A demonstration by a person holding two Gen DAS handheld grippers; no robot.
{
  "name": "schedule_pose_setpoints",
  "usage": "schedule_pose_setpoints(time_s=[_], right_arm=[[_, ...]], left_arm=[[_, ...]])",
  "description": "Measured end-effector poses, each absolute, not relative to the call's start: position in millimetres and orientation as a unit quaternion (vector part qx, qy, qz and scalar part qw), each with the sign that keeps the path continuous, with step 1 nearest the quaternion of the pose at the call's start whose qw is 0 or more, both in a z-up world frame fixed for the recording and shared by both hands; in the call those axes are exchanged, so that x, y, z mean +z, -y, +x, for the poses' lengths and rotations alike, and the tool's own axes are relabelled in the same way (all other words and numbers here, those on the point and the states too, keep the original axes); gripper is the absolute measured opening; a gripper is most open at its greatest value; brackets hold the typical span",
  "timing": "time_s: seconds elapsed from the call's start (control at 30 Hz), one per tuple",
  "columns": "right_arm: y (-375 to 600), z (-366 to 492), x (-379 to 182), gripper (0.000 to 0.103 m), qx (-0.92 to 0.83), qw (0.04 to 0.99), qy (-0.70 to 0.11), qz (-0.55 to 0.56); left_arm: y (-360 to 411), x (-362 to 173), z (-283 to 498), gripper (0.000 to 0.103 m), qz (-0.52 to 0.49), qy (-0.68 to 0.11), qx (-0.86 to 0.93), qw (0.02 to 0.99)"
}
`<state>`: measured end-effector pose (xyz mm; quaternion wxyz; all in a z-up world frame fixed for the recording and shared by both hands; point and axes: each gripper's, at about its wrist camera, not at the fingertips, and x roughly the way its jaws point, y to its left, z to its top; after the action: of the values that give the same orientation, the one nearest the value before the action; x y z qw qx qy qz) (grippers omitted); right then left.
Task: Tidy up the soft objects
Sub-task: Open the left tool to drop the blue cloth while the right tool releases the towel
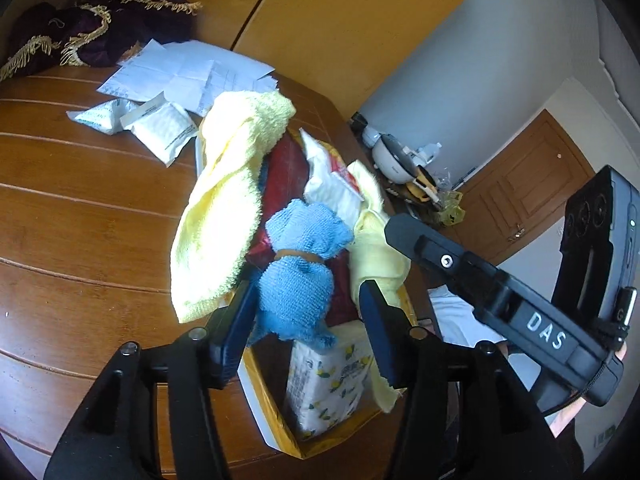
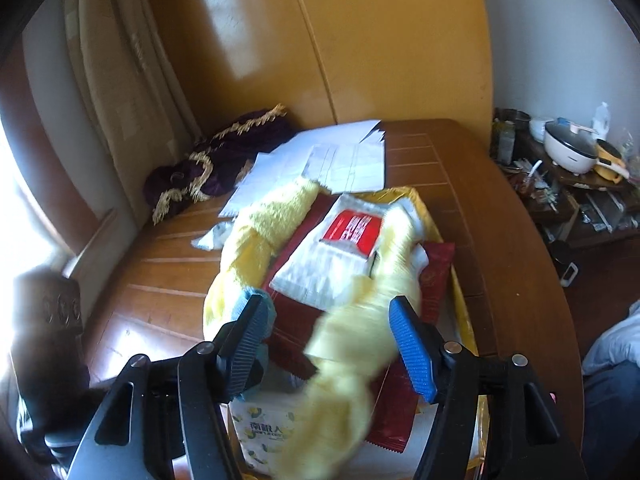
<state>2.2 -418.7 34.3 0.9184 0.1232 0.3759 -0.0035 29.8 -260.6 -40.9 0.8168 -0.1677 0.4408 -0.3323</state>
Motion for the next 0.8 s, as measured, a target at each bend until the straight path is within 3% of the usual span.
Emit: schedule_pose_setpoints(time_s=[0.8], right_arm=[[369.4,2.8,59.7,0.066,0.075,0.931,-0.325,0.147]], left_arm=[[175.9,-26.5,36.2,0.053,-0.227,-0.388,-0.273,0.851]])
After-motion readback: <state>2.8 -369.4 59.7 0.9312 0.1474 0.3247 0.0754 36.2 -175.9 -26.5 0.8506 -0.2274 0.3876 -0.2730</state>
